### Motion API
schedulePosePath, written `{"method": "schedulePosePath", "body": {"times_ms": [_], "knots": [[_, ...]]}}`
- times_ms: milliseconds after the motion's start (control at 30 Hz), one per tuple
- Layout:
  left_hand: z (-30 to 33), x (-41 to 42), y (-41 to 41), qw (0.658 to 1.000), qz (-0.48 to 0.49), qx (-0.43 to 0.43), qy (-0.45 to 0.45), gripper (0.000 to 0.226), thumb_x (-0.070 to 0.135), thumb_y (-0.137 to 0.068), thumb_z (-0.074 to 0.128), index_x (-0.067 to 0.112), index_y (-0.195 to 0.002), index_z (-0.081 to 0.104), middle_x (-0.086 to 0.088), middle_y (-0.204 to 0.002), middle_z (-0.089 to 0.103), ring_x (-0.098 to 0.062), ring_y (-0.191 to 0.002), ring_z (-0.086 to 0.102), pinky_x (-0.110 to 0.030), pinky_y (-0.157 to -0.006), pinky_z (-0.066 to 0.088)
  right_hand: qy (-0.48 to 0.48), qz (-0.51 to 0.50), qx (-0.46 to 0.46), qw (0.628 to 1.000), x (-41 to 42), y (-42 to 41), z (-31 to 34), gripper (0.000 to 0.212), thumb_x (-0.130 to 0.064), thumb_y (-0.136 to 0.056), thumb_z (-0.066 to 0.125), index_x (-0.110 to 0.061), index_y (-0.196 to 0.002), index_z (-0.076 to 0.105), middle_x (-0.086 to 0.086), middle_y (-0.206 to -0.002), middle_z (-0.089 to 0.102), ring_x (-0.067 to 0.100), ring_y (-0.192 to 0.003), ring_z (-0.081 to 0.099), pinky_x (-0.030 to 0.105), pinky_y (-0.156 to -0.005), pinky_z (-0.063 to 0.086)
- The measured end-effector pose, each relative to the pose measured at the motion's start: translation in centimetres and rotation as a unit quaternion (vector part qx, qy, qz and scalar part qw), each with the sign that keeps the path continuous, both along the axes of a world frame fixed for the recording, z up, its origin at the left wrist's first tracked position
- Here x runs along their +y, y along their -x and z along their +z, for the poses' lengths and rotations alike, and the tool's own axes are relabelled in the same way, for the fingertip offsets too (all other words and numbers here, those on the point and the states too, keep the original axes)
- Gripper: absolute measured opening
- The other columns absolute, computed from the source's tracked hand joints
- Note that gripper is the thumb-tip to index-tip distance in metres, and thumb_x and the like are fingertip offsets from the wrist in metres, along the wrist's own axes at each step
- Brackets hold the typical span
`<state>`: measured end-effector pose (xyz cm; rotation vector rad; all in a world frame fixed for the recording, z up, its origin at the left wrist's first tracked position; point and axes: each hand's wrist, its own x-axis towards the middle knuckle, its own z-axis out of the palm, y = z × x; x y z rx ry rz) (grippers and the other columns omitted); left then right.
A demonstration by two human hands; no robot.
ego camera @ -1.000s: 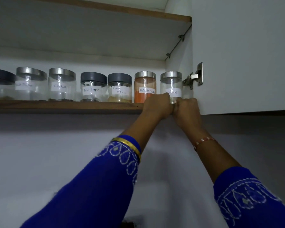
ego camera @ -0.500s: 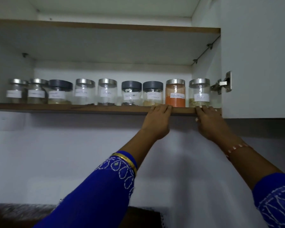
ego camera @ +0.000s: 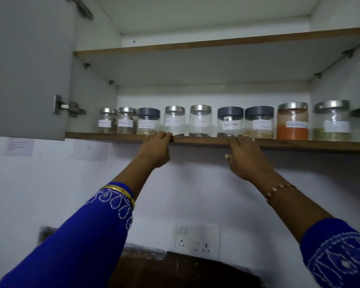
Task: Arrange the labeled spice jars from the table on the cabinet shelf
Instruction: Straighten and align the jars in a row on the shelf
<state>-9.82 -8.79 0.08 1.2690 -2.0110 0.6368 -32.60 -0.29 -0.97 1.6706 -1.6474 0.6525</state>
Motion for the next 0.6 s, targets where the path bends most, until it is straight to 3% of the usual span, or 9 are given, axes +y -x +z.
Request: {"method": "schedulePosePath", "body": {"times_ms": [200,467,600], "knots": [[0.5,-2.1,-10.4,0.996,0.068,0.024,-0.053,0.041,0.019,-0.093,0.042,0.006,-0.132,0.038,-0.016,-0.137,0.043,-0.035,-0.124,0.041,-0.045,-0.107,0.03,-0.013,0.067,0.037,0.997,-3.7,-8.9,0.9,0.054,-0.028,-0.095,0.044,-0.008,-0.143,0.027,0.013,-0.142,0.041,0.029,-0.131,0.036,0.039,-0.114,0.02],[1.6,-7.1,-21.4,0.996,-0.008,0.094,-0.004,0.046,0.027,-0.098,0.033,0.005,-0.139,0.034,-0.018,-0.142,0.041,-0.033,-0.13,0.038,-0.043,-0.111,0.024,0.004,0.105,0.026,0.994,-8.9,-20.0,2.7,0.043,-0.025,-0.096,0.041,-0.007,-0.135,0.038,0.013,-0.125,0.051,0.028,-0.115,0.046,0.036,-0.091,0.04],[2.6,-9.8,-24.4,0.994,-0.053,0.1,-0.011,0.04,0.027,-0.099,0.03,0.006,-0.13,0.045,-0.018,-0.135,0.048,-0.034,-0.125,0.043,-0.045,-0.109,0.029,-0.037,0.125,-0.017,0.991,-12.2,-25.2,4.2,0.037,-0.02,-0.098,0.038,-0.004,-0.13,0.046,0.018,-0.127,0.05,0.033,-0.115,0.049,0.039,-0.092,0.044]]}}
